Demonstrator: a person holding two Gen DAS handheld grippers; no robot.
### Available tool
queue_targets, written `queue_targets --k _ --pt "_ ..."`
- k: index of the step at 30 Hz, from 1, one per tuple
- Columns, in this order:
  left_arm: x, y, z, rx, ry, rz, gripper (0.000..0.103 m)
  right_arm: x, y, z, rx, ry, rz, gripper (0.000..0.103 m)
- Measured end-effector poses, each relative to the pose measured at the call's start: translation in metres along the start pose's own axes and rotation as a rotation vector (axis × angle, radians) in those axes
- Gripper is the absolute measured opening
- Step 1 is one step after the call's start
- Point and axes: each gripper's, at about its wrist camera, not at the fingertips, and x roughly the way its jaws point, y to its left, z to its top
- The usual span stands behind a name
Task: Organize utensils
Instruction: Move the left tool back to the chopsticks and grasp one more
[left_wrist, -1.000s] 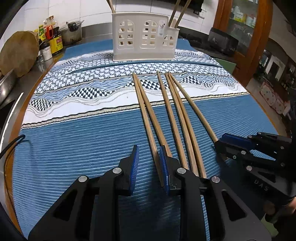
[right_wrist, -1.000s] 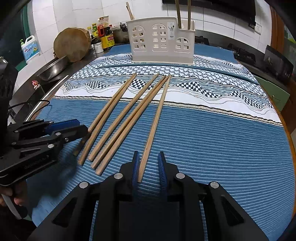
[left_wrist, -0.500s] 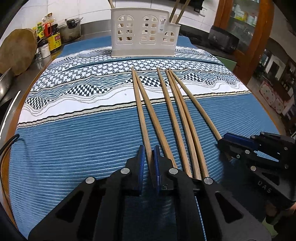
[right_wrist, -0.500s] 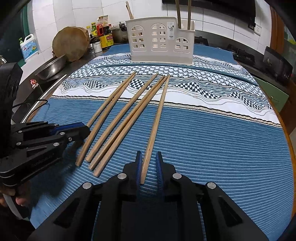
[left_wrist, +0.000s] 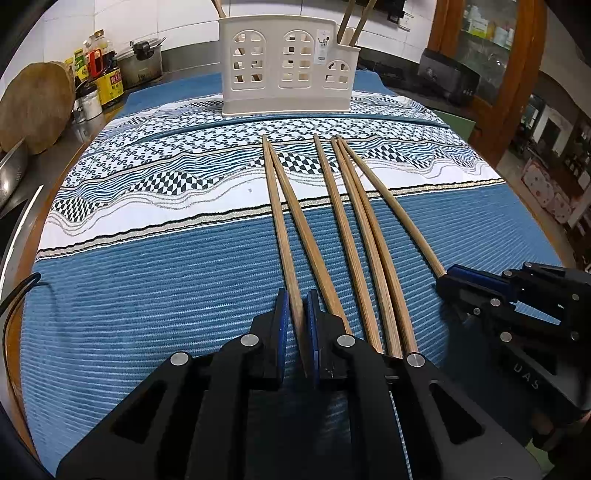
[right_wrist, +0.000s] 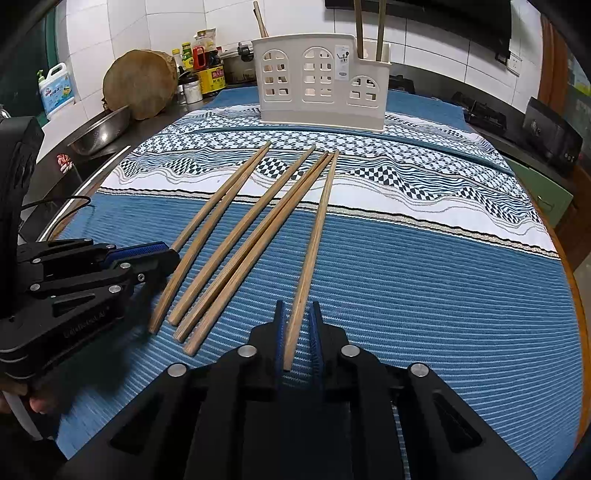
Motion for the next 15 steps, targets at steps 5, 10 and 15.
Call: queue_targets --k 5,10,15 --pt "0.0012 -0.0001 0.0012 0.004 -0.003 0.002 0.008 0.0004 -0.0016 0.0004 -0.001 -0.001 0.0 0.01" --pt "0.0024 -0.0016 0.0021 0.018 -0.001 0.021 0.009 0.0013 -0.0014 0.0013 -0.006 0.003 -0.003 0.01" --pt "0.0029 -0.0011 0.0028 0.019 -0.001 0.018 0.009 0.0012 -0.0016 0.0016 -0.003 -0.001 0.0 0.01"
